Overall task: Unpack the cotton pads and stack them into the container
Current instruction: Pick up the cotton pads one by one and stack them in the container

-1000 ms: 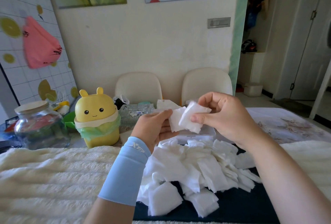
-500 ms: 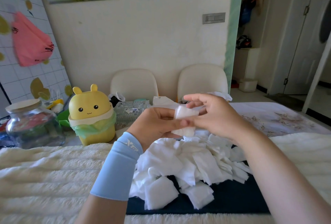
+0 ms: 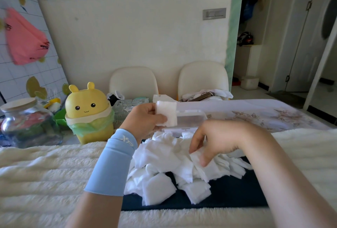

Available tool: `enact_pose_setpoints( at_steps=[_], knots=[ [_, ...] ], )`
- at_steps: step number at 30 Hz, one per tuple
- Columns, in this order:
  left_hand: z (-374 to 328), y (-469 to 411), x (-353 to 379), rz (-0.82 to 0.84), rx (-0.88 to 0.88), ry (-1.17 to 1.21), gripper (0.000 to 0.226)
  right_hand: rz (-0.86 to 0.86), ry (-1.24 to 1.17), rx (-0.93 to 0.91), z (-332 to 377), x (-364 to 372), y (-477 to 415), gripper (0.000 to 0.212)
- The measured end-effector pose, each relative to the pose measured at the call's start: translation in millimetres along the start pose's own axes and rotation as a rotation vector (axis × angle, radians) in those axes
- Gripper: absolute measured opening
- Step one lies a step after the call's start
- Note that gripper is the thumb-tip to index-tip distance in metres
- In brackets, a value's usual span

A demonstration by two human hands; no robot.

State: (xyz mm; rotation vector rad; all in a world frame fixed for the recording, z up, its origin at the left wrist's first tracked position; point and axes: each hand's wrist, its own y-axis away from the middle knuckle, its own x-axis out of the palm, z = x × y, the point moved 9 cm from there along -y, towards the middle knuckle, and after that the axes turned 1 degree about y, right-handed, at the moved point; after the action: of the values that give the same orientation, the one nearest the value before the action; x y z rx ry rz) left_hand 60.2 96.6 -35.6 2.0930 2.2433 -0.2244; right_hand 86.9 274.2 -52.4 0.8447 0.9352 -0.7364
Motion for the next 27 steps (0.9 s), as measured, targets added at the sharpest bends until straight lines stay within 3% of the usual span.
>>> enact_pose_setpoints(
  at_steps=[6,11,14,20,25,27],
  knots=[
    [1.1,2.9,2.7,-0.023,-0.052,0.08,0.012,-0.145,-0.096,-0.035,-2.3,-21.8,7.9,0.025],
    [-1.8,6.4,10.0,0.011,-0.038,0.083,0.008,-0.288,-0.69,-0.271,-3.6,-46.7,14.5,0.011],
    [-5.3,11.1,21.6,0.061,-0.033,0.085,0.011,-0.376,-0.863,-0.32,-1.7,-52.7,10.5,0.01],
    [-6.6,16.7,38.0,0.126,-0.046,0.089,0.019,-0.656,-0.849,-0.304,2.2,-69.4,15.4,0.022],
    [-5.8,17.3,47.1,0.189,-0.075,0.225,0.027,-0.76,-0.699,-0.195,-4.5,-69.2,8.8,0.024],
    [-6.4,17.4,48.7,0.185,-0.078,0.286,0.028,-0.765,-0.747,-0.193,-5.7,-68.8,6.5,0.022]
  ],
)
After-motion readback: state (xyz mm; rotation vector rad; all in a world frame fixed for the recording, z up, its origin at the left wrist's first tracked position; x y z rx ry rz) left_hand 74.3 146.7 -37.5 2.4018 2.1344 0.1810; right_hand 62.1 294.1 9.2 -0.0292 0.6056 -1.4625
